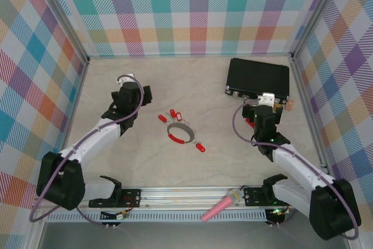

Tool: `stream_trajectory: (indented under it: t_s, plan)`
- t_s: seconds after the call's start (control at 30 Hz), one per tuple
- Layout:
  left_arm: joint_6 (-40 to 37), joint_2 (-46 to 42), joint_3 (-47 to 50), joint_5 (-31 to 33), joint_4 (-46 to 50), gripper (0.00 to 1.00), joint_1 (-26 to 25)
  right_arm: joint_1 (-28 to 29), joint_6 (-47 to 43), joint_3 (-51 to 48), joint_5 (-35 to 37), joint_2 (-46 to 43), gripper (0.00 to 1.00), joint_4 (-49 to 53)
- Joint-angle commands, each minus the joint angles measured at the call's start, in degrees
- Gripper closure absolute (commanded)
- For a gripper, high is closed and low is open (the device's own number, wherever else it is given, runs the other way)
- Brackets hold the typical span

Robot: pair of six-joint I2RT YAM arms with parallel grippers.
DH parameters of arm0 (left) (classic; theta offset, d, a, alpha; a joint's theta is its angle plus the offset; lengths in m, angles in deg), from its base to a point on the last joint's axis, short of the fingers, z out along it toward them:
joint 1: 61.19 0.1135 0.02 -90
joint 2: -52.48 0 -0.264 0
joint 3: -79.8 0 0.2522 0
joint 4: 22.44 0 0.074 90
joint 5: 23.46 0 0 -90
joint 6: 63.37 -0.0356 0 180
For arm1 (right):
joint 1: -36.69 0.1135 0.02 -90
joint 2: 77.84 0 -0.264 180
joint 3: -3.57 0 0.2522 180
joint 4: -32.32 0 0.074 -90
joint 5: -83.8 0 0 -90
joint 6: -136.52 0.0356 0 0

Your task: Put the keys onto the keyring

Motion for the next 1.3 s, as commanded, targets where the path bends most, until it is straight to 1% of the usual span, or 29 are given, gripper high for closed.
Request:
stream_trajectory:
  t_s: [0.0,0.1,0.2,0.23,0.27,0.3,0.33,0.4,0.43,0.47,0.5,0.53,0.6,0.7,0.73,0.77,0.8,0.83,0.87,0.9,0.93,0.97,1.27]
  plan:
    - [-4.1,3.6,2.9,3.7,-3.3,0.00,4.5,-2.7,-3.1,-0.2,1.9,5.9,0.01,-8.5]
    - [-3.9,6.2,7.2,3.1,-10.5,0.00,7.7,-5.2,-2.9,0.2,2.2,12.7,0.01,-11.8]
    - [-5.3,9.6,11.5,2.7,-20.0,0.00,8.9,-6.7,-3.7,-0.5,0.0,18.5,0.01,-17.8]
    - [-5.9,11.1,12.7,2.3,-23.3,0.00,9.0,-7.1,-4.0,-0.9,-0.6,20.7,0.01,-21.8]
    - [-6.7,12.7,13.8,1.9,-26.8,0.00,9.0,-7.2,-4.9,-0.2,-0.7,22.0,0.01,-23.0]
    - [-7.6,13.6,13.6,1.2,-27.9,0.00,9.1,-7.4,-5.0,0.3,-2.0,22.6,0.01,-23.0]
    - [-8.5,14.1,13.2,-0.3,-27.5,0.00,9.1,-7.9,-5.1,-0.1,-3.9,23.2,0.01,-25.1]
    - [-10.1,15.9,15.8,-2.2,-35.0,0.00,9.2,-9.8,-3.6,-0.7,-10.6,23.5,0.01,-26.8]
    - [-10.1,15.6,16.4,-2.4,-35.8,0.00,9.3,-11.2,-3.1,-2.2,-14.6,24.5,0.01,-30.3]
    - [-10.1,15.5,16.8,-2.6,-36.4,0.00,9.3,-12.0,-3.4,-3.9,-16.6,26.0,0.01,-35.4]
    - [-10.1,15.5,17.1,-2.7,-36.9,0.00,9.3,-12.5,-3.8,-4.7,-17.8,26.6,0.01,-37.9]
    - [-9.9,15.2,17.5,-3.2,-37.1,0.00,9.4,-12.5,-3.4,-4.5,-19.5,25.4,0.01,-35.1]
    - [-10.3,14.3,20.3,-4.4,-41.4,0.00,9.3,-12.9,-4.0,-5.7,-21.5,26.2,0.01,-38.7]
    - [-10.7,13.6,24.8,-7.0,-49.2,0.00,9.6,-13.6,-4.4,-7.9,-25.5,27.5,0.01,-42.7]
    - [-11.1,14.3,26.4,-9.0,-52.1,0.00,9.8,-13.6,-5.1,-8.5,-25.8,30.3,0.01,-47.4]
    - [-12.0,16.6,27.9,-10.3,-58.0,0.00,9.8,-13.5,-5.4,-8.4,-25.3,31.0,0.01,-48.8]
    - [-13.5,17.8,28.2,-10.7,-60.6,0.00,9.6,-13.6,-4.6,-7.3,-26.2,29.0,0.01,-42.8]
    - [-12.3,16.0,26.9,-12.3,-54.2,0.00,10.0,-13.9,-4.8,-6.3,-26.8,29.4,0.01,-42.1]
    - [-11.6,16.1,25.7,-13.1,-51.9,0.00,10.9,-14.0,-5.0,-5.4,-26.0,30.8,0.01,-42.7]
    - [-11.4,16.7,25.5,-13.2,-53.1,0.00,11.4,-14.2,-3.9,-4.2,-25.6,29.9,0.01,-38.3]
    - [-10.5,16.2,25.1,-13.3,-51.2,0.00,11.8,-14.9,-3.1,-3.5,-26.1,29.6,0.01,-36.7]
    - [-10.4,16.4,25.1,-13.3,-51.7,0.00,12.0,-15.2,-2.5,-3.4,-25.2,30.3,0.01,-37.6]
    - [-10.4,16.4,25.4,-12.8,-52.2,0.00,11.9,-15.4,-2.3,-3.3,-25.5,29.8,0.01,-36.6]
